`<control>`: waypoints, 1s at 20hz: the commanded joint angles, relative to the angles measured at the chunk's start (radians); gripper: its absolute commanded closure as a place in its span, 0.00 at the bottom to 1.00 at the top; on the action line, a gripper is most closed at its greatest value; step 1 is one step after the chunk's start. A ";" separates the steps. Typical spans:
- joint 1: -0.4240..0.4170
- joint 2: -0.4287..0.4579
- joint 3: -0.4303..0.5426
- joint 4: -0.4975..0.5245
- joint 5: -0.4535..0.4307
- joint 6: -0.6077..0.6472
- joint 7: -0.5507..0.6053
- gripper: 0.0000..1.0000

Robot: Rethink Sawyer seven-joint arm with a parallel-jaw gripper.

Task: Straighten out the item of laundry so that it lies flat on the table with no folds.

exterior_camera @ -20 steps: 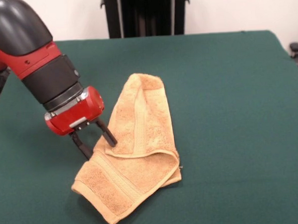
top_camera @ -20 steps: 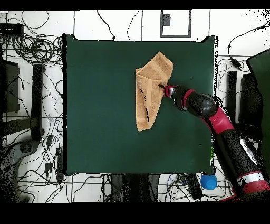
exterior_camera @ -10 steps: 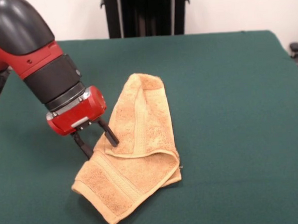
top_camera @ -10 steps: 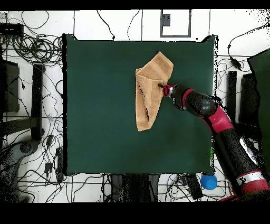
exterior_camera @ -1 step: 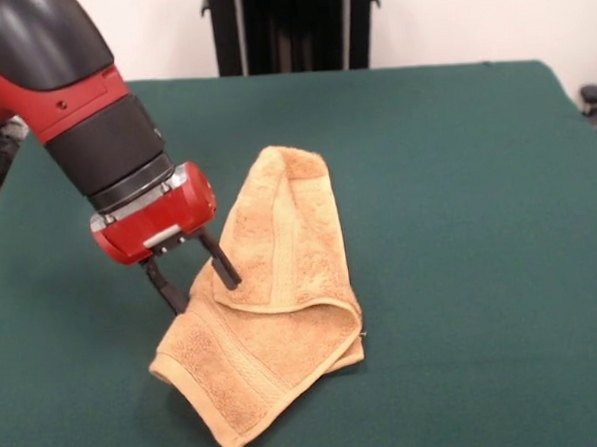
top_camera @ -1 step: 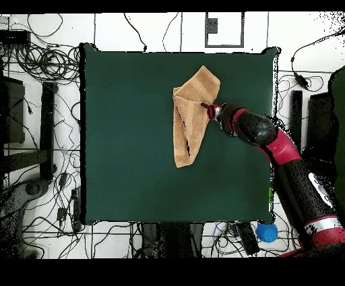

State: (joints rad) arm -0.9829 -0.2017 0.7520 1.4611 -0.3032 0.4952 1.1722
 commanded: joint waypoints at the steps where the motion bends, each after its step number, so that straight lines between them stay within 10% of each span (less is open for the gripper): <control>1: 0.057 0.007 0.002 0.039 -0.014 -0.044 0.083 0.00; 20: 0.065 -0.008 -0.002 0.040 -0.005 -0.032 0.087 0.00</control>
State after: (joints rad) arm -0.9797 -0.2413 0.7507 1.4613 -0.3033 0.4952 1.1722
